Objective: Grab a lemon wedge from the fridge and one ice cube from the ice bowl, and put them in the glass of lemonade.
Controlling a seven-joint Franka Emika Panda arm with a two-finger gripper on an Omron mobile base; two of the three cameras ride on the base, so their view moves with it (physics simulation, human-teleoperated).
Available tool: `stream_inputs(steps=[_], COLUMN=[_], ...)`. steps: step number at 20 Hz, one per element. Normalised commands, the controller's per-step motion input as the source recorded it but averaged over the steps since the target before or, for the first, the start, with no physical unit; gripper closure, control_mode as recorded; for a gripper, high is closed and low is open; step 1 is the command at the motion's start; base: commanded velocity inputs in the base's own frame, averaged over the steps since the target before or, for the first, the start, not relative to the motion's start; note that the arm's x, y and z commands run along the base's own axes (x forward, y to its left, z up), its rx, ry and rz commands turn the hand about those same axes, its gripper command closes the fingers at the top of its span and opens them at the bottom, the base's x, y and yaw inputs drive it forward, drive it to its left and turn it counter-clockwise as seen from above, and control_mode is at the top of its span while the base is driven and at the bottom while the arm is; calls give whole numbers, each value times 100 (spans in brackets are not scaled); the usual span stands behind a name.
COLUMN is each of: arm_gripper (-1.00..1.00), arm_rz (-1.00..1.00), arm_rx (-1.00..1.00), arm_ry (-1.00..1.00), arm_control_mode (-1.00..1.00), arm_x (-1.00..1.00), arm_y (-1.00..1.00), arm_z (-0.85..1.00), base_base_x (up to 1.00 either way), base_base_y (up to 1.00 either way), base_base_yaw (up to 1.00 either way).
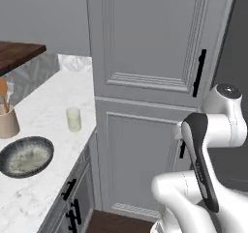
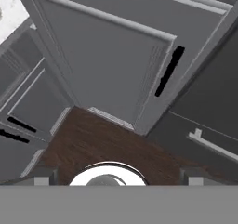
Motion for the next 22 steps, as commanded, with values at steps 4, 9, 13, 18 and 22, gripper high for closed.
stream_inputs(steps=[4,9,13,18,22], arm_gripper=[-100,-100,-100,-100,-100], arm_rz=[0,0,0,0,0], arm_rx=[0,0,0,0,0], arm_ry=[0,0,0,0,0], arm_control_mode=[100,100,100,100,100], arm_x=[0,0,0,0,0], arm_y=[0,0,0,0,0], arm_z=[0,0,0,0,0], base_base_x=[0,8,9,0,-42], base_base_y=[-9,-71,-100,-85,-13], base_base_yaw=[-89,-76,-3,38,16])
